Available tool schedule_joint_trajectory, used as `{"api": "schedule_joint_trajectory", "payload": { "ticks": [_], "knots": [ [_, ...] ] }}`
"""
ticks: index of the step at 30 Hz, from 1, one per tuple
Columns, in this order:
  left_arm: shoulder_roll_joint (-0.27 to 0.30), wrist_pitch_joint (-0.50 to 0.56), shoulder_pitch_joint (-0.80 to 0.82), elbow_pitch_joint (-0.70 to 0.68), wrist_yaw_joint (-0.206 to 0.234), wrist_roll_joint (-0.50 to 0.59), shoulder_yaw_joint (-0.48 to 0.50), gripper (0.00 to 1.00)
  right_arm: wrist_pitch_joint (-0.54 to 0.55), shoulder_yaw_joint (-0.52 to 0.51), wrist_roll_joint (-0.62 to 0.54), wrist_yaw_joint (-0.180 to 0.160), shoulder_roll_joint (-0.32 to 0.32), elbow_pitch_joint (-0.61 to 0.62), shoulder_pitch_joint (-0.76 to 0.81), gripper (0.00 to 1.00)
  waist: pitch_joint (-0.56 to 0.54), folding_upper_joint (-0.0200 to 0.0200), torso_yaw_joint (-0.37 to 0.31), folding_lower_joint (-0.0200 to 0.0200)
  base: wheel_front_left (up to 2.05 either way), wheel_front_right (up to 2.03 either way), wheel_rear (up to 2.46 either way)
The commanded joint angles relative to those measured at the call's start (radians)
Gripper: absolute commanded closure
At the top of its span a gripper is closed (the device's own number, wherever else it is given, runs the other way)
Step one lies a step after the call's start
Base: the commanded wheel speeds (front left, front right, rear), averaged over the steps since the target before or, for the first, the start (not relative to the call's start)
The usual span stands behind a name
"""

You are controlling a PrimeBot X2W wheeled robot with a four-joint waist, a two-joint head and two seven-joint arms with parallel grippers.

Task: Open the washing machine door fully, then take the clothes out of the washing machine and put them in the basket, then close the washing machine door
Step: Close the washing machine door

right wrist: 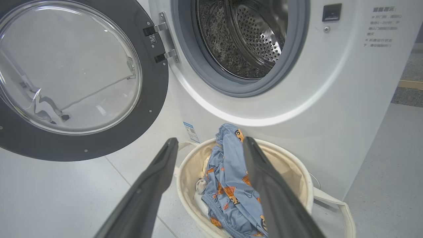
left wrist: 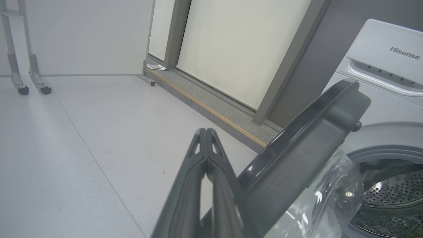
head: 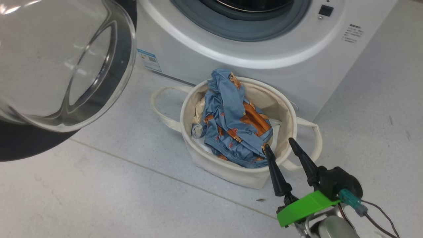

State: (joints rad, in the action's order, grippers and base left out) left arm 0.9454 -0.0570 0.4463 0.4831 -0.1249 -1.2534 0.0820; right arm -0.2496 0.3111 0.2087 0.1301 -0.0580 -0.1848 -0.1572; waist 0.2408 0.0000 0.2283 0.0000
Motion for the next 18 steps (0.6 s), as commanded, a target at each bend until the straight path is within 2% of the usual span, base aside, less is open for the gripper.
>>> {"api": "schedule_joint_trajectory", "payload": {
  "ticks": [1,7,18],
  "knots": [
    [0.085,0.005,0.051,-0.021,-0.006,-0.005,0.040,1.00,-0.012,0.022,-0.010,0.001,0.000,0.034,-0.024,0.00,0.010,0.0000,-0.010,0.0000,0.00,0.00,0.00],
    [0.080,0.078,0.086,-0.023,-0.006,-0.085,-0.038,1.00,-0.012,0.014,-0.011,0.001,-0.001,0.040,-0.028,0.00,0.019,0.0000,-0.028,0.0000,0.00,0.00,0.00],
    [0.092,0.178,0.079,-0.017,-0.006,-0.210,-0.078,1.00,-0.012,0.011,-0.011,0.001,0.001,0.042,-0.031,0.00,0.022,0.0000,-0.031,0.0000,0.00,0.00,0.00]
  ]
}}
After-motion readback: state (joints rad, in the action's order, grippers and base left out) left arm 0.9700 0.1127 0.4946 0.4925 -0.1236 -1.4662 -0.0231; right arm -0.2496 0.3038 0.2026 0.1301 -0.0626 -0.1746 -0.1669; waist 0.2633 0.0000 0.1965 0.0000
